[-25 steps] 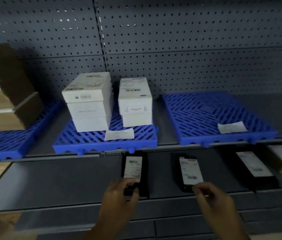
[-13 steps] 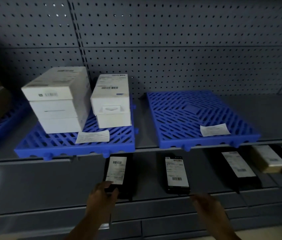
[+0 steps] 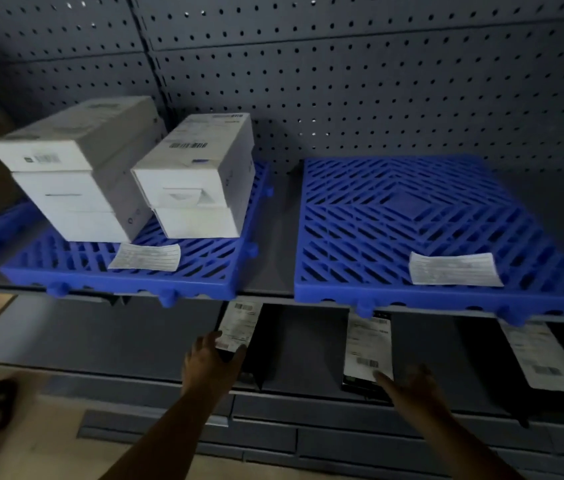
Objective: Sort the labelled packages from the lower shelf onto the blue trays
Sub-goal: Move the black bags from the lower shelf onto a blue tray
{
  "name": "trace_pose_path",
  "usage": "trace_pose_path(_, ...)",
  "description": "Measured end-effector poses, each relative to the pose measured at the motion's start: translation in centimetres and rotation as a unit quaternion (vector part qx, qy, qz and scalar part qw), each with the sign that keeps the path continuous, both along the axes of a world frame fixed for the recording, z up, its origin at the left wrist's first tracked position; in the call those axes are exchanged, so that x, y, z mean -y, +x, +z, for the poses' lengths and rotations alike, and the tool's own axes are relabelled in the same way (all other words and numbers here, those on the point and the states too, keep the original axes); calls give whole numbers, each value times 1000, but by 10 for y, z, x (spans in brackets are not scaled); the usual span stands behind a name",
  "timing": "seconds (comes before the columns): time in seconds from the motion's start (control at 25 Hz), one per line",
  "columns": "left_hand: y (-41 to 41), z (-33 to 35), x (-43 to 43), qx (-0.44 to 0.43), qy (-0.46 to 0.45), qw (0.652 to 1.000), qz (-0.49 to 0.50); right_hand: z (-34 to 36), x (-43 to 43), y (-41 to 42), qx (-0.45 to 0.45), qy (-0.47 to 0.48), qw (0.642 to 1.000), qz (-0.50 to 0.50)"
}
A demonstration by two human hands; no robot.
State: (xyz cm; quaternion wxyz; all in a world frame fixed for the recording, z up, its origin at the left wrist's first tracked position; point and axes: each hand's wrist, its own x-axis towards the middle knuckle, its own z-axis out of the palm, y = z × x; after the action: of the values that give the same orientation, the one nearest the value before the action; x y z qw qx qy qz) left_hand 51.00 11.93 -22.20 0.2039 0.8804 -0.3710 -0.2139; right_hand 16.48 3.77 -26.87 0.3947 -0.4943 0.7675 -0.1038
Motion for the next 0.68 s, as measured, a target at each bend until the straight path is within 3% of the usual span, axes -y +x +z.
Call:
trace_pose_path(0.16,13,-30,22,4,-23,1000,18,-17,31,24,-47,-5,998,-30)
trace_pose_path(0.32,25,-64,25,-5,42,998,40,-39,22,46,-102,-3,994,-39)
trace_pose_path(0.4,25,-73,23,-1,70,997,28,-50,12,54,-107,-49,992,-43)
trace_pose_path(0.52,16,-68,22,-49,39,997,39,-51,5,63,-57,-147,987,-39)
trace_pose_path(0.68,19,-51,20,-169,30,985,33,-36,-4,73,68,-185,980,-35)
